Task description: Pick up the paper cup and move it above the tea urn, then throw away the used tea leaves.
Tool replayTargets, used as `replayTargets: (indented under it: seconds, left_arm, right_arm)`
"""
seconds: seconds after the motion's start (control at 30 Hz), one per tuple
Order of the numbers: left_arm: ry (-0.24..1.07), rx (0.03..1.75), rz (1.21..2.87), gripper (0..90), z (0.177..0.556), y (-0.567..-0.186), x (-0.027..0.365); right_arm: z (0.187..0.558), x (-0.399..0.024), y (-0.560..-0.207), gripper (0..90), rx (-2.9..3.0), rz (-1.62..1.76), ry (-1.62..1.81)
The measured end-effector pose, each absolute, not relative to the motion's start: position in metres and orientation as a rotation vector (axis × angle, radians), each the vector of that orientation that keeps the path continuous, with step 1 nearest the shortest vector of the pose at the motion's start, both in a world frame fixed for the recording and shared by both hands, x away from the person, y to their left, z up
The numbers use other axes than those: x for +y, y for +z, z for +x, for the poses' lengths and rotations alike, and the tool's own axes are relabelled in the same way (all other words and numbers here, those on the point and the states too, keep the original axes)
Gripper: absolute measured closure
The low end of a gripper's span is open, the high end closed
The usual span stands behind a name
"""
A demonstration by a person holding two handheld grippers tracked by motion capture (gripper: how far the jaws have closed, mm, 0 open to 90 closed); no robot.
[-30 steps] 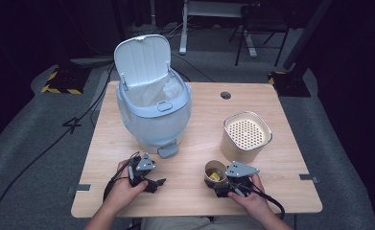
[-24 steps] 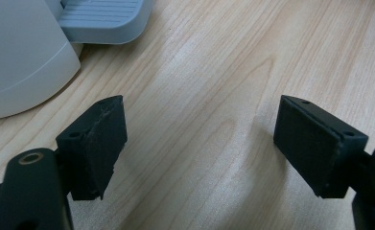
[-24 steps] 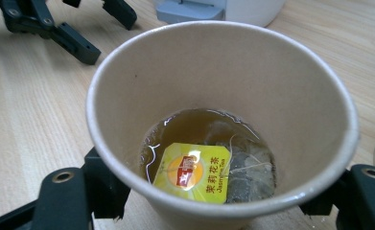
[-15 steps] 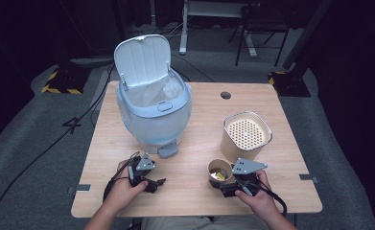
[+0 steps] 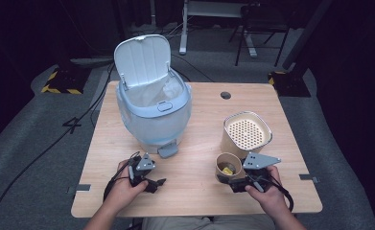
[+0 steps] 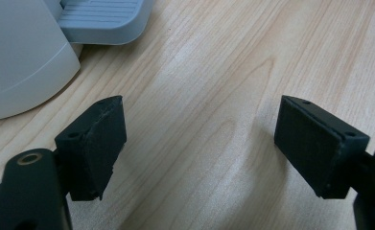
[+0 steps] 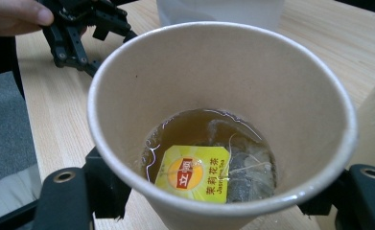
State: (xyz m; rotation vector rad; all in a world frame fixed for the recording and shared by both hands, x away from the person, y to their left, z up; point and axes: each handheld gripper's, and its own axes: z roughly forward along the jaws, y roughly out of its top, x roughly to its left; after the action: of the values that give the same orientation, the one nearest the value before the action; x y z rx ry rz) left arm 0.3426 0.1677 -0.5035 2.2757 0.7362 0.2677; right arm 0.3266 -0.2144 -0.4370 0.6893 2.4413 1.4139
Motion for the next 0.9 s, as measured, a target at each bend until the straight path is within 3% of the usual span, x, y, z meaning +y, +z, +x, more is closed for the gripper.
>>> replayTargets:
  seconds: [0.5, 0.9]
  left_arm:
    - [0.27, 0.753, 2.275, 16.1, 0.344, -0.504, 0.167]
    - [0.272, 0.756, 2.278, 15.2, 0.343, -0.504, 0.167]
  right_arm:
    - [0.339, -0.229, -0.394, 29.3, 2.401, 0.641, 1.419]
    - [0.369, -0.238, -0.345, 29.5, 2.401, 0.623, 1.374]
